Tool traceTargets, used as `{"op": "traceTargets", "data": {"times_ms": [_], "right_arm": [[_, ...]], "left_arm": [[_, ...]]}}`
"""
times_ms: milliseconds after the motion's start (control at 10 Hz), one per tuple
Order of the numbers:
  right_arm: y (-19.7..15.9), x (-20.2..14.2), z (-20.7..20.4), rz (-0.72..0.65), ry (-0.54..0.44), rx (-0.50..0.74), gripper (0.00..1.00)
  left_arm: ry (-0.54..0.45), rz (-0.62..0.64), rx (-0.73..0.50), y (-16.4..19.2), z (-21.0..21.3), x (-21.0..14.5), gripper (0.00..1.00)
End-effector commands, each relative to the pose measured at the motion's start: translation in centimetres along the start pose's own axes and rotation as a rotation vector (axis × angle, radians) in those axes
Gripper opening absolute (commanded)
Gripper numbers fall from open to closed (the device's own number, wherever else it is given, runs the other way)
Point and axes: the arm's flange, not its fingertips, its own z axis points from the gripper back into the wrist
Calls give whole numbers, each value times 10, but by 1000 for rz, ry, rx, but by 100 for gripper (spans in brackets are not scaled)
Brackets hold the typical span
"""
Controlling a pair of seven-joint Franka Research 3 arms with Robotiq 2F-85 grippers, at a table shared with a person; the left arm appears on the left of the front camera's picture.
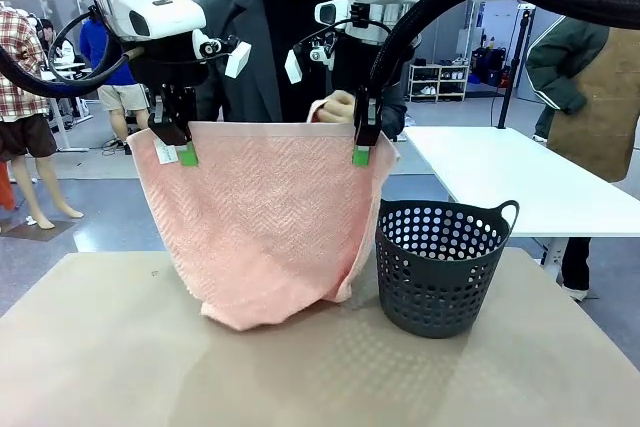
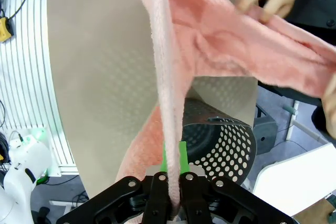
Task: Fold the towel.
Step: Release the end of the 100 cm Hotel Towel you were holding and grab the top end of the folded side.
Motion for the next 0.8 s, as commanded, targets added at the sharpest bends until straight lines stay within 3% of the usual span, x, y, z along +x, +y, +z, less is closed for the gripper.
{"op": "traceTargets", "data": {"times_ms": [0, 700], "right_arm": [[1, 0, 1, 0, 0, 1, 0], [1, 0, 1, 0, 0, 1, 0]], "left_arm": [[10, -3, 4, 0, 0, -1, 0], [10, -3, 4, 0, 0, -1, 0]]}}
